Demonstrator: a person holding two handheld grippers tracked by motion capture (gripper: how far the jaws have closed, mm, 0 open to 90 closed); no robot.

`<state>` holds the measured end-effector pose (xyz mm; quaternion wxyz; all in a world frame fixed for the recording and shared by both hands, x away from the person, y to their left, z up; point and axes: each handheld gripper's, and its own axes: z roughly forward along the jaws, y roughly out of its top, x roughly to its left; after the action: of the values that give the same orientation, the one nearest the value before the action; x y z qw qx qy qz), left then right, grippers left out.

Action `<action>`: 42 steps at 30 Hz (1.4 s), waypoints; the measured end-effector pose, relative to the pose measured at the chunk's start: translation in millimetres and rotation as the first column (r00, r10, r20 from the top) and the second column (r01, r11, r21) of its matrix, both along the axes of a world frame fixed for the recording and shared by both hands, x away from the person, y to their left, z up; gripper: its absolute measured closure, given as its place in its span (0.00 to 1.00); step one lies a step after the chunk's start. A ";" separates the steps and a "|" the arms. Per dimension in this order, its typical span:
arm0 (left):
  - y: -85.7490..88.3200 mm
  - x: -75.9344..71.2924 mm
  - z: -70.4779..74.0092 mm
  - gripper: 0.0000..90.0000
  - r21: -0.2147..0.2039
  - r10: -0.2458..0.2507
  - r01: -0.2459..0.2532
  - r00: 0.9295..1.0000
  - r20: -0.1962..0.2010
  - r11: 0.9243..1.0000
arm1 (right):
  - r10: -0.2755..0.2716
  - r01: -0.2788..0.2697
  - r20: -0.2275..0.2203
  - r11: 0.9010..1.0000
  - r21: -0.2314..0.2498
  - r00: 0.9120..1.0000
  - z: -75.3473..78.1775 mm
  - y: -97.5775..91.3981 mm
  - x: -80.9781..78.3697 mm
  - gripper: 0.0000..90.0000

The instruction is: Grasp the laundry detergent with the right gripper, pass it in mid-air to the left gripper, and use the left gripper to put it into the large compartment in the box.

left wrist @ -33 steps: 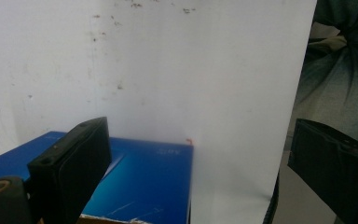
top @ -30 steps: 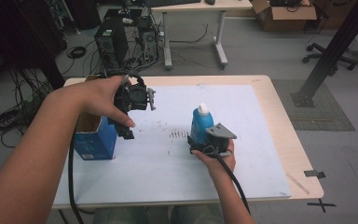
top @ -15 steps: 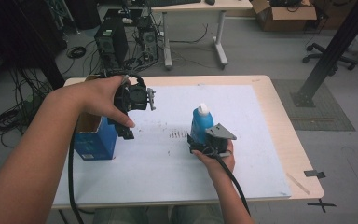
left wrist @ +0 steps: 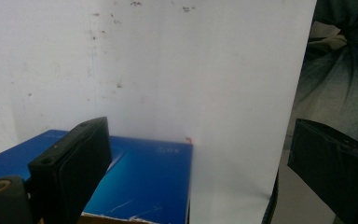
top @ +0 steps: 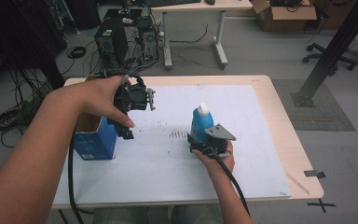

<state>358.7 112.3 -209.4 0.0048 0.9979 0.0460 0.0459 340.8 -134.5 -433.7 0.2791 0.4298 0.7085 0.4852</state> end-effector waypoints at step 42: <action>-0.9 -0.4 4.8 0.07 -0.006 0.019 -0.019 1.000 0.014 1.000 | 0.092 -0.094 0.071 0.995 0.019 0.993 34.1 -19.8 -5.2 0.50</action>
<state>358.3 111.4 -204.6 0.0075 0.9970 0.0557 0.0528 335.5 -154.3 -399.7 0.2759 0.3822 0.7121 0.5203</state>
